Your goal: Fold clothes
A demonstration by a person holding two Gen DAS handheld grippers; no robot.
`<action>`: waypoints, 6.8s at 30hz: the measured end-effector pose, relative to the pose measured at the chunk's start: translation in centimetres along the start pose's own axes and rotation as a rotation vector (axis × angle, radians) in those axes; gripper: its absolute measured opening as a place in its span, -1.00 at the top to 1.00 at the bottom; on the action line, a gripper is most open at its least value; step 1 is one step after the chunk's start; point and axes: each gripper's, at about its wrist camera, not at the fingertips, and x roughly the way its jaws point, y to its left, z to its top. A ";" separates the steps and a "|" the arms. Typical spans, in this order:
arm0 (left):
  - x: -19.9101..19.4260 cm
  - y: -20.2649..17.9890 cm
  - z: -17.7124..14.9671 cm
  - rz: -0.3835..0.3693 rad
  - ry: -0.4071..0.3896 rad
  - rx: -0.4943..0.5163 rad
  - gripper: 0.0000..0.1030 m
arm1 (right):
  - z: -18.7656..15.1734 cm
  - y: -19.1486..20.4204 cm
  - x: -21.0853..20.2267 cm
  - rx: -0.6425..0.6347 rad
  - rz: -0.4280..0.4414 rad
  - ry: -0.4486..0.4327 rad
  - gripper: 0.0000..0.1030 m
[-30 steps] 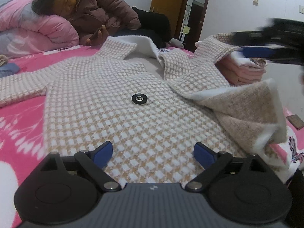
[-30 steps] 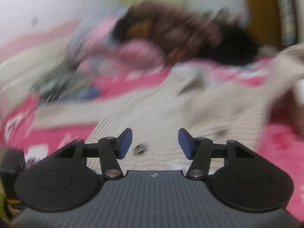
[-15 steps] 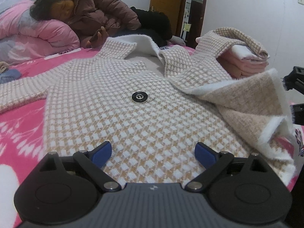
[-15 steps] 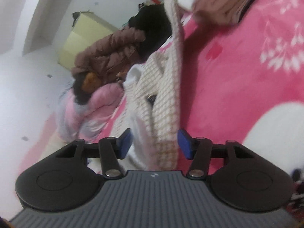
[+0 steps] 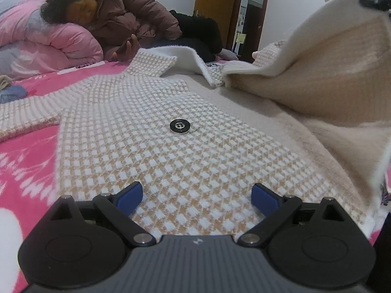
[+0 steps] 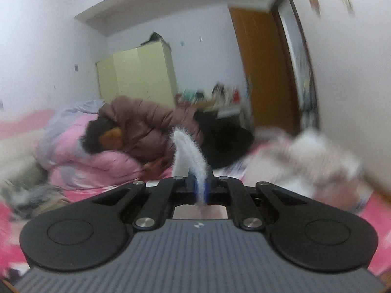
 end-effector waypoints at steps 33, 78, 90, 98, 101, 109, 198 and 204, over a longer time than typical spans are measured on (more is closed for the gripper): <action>-4.4 2.4 1.8 -0.185 -0.096 -0.074 -0.75 | -15.7 16.2 0.0 -0.325 0.429 0.589 -0.15; 0.8 1.0 -2.8 -0.545 -0.114 0.027 0.02 | -8.7 10.0 47.2 0.520 0.268 0.540 0.92; 0.4 0.8 -3.1 -0.541 -0.124 0.047 -0.01 | -13.3 7.7 49.3 0.494 -0.073 0.502 0.22; 0.4 1.0 -3.1 -0.538 -0.128 0.046 -0.02 | -7.8 13.3 45.9 0.091 0.026 0.391 0.43; 0.5 0.9 -3.1 -0.538 -0.130 0.048 -0.02 | -9.7 18.2 48.3 -0.202 0.093 0.518 0.71; 0.8 1.2 -3.2 -0.548 -0.137 0.040 -0.02 | -15.8 18.0 59.0 -0.221 -0.003 0.762 0.90; -0.7 2.3 -3.9 -0.637 -0.152 -0.049 -0.33 | -12.7 10.9 33.2 0.083 0.227 0.585 0.42; -1.7 2.5 -3.7 -0.615 -0.102 -0.089 -0.33 | -6.4 3.0 15.2 0.228 0.188 0.388 0.15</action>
